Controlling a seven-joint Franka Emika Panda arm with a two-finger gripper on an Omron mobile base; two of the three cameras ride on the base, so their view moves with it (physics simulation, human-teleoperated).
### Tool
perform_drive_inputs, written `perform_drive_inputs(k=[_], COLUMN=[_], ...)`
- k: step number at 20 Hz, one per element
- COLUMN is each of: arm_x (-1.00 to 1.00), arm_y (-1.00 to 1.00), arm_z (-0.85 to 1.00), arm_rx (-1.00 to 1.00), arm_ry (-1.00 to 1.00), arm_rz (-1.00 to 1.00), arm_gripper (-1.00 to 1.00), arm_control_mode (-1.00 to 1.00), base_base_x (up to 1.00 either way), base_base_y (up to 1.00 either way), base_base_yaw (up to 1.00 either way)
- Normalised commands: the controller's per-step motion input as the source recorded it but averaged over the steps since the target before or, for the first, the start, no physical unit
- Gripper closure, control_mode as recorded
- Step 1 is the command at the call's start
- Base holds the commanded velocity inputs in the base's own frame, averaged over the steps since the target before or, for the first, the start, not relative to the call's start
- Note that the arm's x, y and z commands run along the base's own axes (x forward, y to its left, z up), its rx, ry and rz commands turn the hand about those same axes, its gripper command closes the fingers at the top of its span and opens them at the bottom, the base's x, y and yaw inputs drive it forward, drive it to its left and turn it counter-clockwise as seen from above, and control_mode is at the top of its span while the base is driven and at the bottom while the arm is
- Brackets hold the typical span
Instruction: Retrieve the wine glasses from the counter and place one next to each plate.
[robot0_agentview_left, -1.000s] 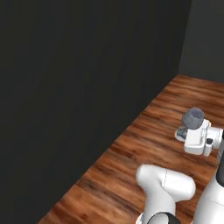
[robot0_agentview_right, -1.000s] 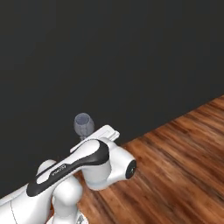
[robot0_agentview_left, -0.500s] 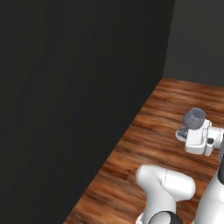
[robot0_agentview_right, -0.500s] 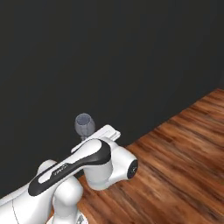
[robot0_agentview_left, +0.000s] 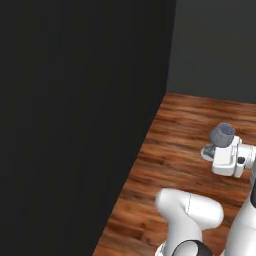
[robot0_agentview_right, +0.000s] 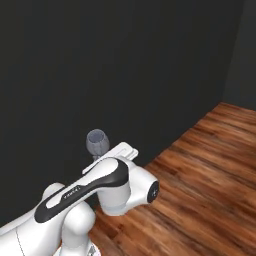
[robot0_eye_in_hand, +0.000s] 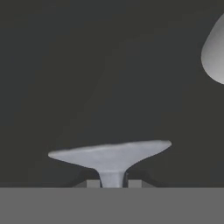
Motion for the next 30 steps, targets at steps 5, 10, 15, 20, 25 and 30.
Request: perform_drive_inputs(k=[5, 10, 15, 20, 25, 30], arm_x=[0.00, 0.00, 0.00, 0.00, 0.00, 0.00], arm_y=[0.00, 0.00, 0.00, 0.00, 0.00, 0.00], arm_z=[0.00, 0.00, 0.00, 0.00, 0.00, 0.00], arm_rx=[0.00, 0.00, 0.00, 0.00, 0.00, 0.00], arm_ry=[0.00, 0.00, 0.00, 0.00, 0.00, 0.00], arm_rz=[0.00, 0.00, 0.00, 0.00, 0.00, 0.00], arm_gripper=[1.00, 1.00, 1.00, 1.00, 1.00, 1.00], arm_control_mode=[1.00, 1.00, 1.00, 1.00, 1.00, 1.00], base_base_x=[1.00, 1.00, 1.00, 1.00, 1.00, 1.00], base_base_y=[0.38, 0.47, 0.37, 0.30, 0.29, 0.24], base_base_yaw=[-0.35, -0.37, -0.37, -0.35, -0.34, -0.32])
